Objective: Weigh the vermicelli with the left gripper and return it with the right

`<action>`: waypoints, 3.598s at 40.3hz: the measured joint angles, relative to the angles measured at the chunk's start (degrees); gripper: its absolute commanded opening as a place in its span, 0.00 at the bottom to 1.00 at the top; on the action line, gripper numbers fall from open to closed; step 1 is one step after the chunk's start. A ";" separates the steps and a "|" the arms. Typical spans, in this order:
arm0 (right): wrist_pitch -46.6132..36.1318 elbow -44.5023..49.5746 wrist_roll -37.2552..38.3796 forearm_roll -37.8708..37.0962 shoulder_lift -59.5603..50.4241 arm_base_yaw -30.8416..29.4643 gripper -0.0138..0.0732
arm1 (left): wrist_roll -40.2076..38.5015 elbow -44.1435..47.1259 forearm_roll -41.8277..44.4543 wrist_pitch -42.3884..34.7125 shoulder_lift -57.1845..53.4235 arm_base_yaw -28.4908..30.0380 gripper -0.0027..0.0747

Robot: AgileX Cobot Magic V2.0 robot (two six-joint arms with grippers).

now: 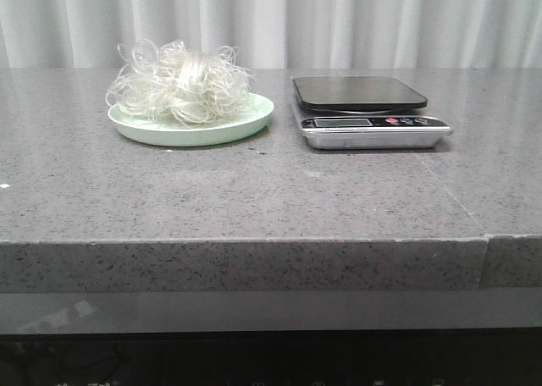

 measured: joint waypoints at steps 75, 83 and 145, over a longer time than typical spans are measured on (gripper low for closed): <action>29.46 -40.12 0.00 0.32 26.29 0.00 0.32 | 0.00 -39.72 0.34 29.14 24.69 0.00 0.24; 31.34 -40.12 0.00 0.32 32.32 0.00 0.32 | 0.00 -38.01 0.34 31.92 27.36 0.00 0.24; 32.84 -40.02 0.00 0.32 38.06 0.00 0.79 | 1.10 -48.22 -0.43 19.03 60.27 -16.97 0.74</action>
